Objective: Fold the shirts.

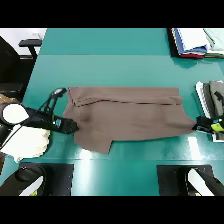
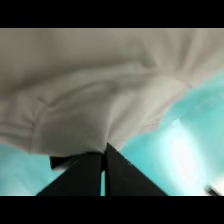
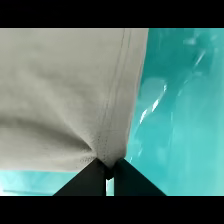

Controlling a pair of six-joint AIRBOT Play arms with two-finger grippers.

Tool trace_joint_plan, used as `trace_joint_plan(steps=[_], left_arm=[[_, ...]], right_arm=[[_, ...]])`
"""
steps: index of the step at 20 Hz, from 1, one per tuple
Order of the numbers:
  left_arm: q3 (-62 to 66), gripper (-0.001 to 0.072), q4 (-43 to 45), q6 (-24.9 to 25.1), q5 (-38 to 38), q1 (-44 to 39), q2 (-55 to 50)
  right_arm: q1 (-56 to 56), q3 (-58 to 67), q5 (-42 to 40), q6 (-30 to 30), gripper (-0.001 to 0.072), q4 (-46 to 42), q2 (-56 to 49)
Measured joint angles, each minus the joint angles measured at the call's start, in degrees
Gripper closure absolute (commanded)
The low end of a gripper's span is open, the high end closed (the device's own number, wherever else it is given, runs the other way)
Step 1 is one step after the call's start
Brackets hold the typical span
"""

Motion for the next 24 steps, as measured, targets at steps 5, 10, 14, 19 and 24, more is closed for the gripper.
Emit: trace_joint_plan(steps=[5, 10, 14, 19, 24], left_arm=[[8.68, 0.0681, 8.79, -0.22, 8.37, 0.72, -8.59], [15.39, 0.0681, 11.93, -0.24, 18.97, 5.16, -21.38], [19.06, 0.0523, 12.22, 0.85, 24.87, 6.67, -29.88], [23.30, 0.0154, 11.19, 1.01, 26.56, 7.10, -34.77], [27.41, 0.0681, 9.66, 0.85, 19.89, 7.23, -35.82]], right_arm=[[4.61, 11.52, -3.45, 0.07, 0.0692, -0.24, -10.88], [9.70, 26.10, -5.86, 0.52, 0.0692, -0.17, -26.25], [12.11, 35.65, -6.67, 1.18, 0.0619, 0.07, -36.94], [9.99, 42.91, -6.86, 0.00, 0.0258, 8.68, -44.44], [2.62, 39.30, -5.97, -3.74, 0.0115, 14.12, -43.45]])
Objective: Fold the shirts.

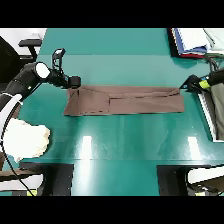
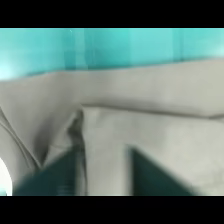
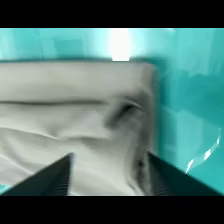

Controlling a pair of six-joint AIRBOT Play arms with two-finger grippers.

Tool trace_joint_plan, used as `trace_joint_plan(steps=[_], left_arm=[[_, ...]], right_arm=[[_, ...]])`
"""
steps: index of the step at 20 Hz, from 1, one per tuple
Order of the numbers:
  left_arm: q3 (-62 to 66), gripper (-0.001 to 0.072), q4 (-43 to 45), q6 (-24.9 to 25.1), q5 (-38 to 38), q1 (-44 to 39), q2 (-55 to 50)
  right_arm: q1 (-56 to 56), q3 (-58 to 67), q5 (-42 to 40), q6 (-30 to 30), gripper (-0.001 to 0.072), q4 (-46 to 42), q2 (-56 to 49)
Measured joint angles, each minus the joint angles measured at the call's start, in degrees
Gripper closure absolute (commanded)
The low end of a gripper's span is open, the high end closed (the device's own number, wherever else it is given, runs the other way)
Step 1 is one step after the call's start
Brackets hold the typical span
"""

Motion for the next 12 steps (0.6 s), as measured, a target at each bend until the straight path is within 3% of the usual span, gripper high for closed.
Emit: trace_joint_plan(steps=[8, 10, 12], left_arm=[[1.14, 0.0681, -7.17, 1.90, 1.84, -5.20, -0.79], [1.18, 0.0681, -8.44, 2.10, 2.97, -7.65, -1.84], [1.31, 0.0681, -10.21, 2.14, 4.00, -9.79, -3.41]], right_arm=[[-6.43, -10.43, 0.46, -5.92, 0.0120, 7.02, -1.99], [-5.44, -11.15, 0.04, -6.80, 0.0275, 10.38, -3.48], [-4.22, -11.56, -1.62, -7.28, 0.0588, 11.67, -4.55]])
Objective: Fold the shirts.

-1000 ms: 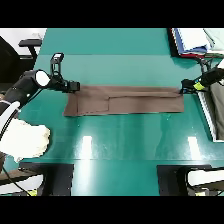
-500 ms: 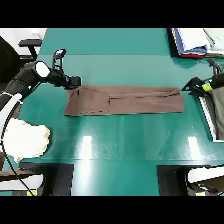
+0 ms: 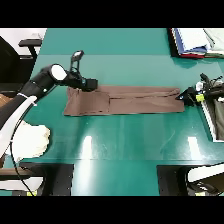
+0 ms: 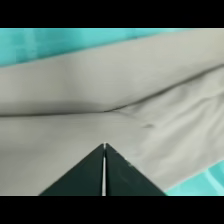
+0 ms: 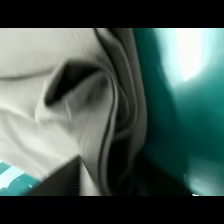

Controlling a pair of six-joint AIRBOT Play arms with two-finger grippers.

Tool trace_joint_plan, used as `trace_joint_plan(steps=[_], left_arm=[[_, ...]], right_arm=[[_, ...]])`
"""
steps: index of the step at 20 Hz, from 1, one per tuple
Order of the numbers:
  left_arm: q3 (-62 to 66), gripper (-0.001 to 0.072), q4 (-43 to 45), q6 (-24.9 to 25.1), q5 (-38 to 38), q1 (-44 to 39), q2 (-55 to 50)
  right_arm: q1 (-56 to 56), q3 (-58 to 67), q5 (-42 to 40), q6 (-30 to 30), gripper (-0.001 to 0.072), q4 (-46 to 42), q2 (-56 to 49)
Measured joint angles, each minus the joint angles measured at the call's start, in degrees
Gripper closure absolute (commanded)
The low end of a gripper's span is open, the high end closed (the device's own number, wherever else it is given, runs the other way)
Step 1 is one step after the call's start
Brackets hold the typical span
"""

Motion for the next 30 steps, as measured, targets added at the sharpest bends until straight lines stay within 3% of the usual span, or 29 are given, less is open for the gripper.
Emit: trace_joint_plan(steps=[1, 5, 9, 18, 25, 30], left_arm=[[0.20, 0.0681, -0.85, 0.02, 0.46, -0.92, -0.96], [4.31, 0.0682, -3.61, 0.15, 0.79, -4.37, -6.75], [11.69, 0.0681, -4.57, 0.17, -0.20, -7.61, -13.49], [23.04, 0.0682, -5.81, 0.13, -2.95, -12.70, -25.49], [25.22, 0.0683, -5.68, 0.04, -4.98, -12.13, -25.79], [26.60, 0.0681, 2.14, 0.07, -10.47, -4.31, -15.89]], right_arm=[[0.66, -0.13, -0.85, -0.15, 0.0693, 0.33, -0.35], [2.16, 2.10, -1.81, -1.01, 0.0693, 0.98, 0.72], [4.87, 8.98, 2.34, -0.09, 0.0693, 1.88, 5.55], [20.44, 25.73, 6.21, 4.57, 0.0693, 8.26, 12.68], [31.21, 30.91, 4.33, 5.77, 0.0693, 10.80, 13.09], [39.12, 31.52, -1.07, 5.62, 0.0692, 11.30, 12.61]])
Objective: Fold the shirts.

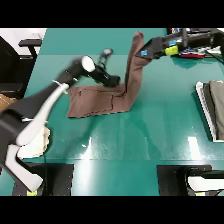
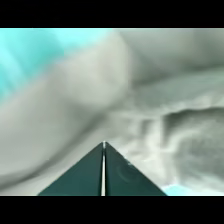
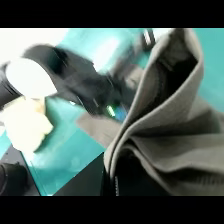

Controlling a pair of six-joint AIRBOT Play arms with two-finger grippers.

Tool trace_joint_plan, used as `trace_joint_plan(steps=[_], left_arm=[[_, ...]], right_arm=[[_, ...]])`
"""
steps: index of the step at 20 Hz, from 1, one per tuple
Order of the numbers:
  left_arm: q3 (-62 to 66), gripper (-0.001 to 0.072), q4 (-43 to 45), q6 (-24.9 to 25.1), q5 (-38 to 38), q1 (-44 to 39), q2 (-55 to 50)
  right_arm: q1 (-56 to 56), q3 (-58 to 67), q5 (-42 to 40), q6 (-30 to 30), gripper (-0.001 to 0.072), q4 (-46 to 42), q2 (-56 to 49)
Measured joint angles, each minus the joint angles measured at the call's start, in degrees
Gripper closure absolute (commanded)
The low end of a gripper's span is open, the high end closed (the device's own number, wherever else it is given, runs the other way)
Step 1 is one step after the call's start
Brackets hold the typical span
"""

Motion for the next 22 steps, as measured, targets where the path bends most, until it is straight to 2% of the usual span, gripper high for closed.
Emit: trace_joint_plan(steps=[2, 3, 4, 7, 10, 14, 19, 20, 21, 22], left_arm=[[0.15, 0.0681, 3.58, 0.02, -2.49, 4.83, 5.90], [0.22, 0.0681, 5.16, 0.04, -3.54, 7.54, 9.22], [0.24, 0.0681, 6.56, 0.07, -4.37, 9.94, 12.15], [0.33, 0.0681, 9.40, 0.09, -5.68, 16.61, 19.96], [0.33, 0.0681, 10.62, 0.09, -6.82, 20.48, 24.61], [0.31, 0.0681, 11.13, 0.09, -8.24, 22.27, 26.73], [0.31, 0.0681, 11.23, 0.11, -9.88, 22.80, 27.39], [0.31, 0.0681, 11.06, 0.11, -10.05, 22.80, 27.41], [0.28, 0.0681, 10.75, 0.11, -10.25, 22.77, 27.39], [0.31, 0.0681, 10.14, 0.11, -10.36, 22.80, 27.34]], right_arm=[[4.81, 0.07, -4.28, -0.61, 0.0685, -0.02, -1.27], [7.72, 0.09, -6.69, -0.98, 0.0600, -0.02, -2.38], [10.54, 0.13, -9.14, -1.53, 0.0481, 0.09, -3.69], [18.60, 1.03, -15.85, -3.85, 0.0221, -0.04, -8.94], [22.86, 4.98, -16.52, -5.70, 0.0211, -0.46, -14.62], [20.24, 7.32, -8.87, -5.62, 0.0264, -1.70, -18.01], [9.18, -4.90, -3.21, -1.70, 0.0256, -9.92, -13.51], [6.36, -8.92, -3.34, -0.33, 0.0181, -11.32, -12.17], [4.00, -12.55, -4.04, 0.98, 0.0048, -12.04, -10.95], [1.88, -15.98, -5.01, 2.12, 0.0037, -12.17, -10.03]])
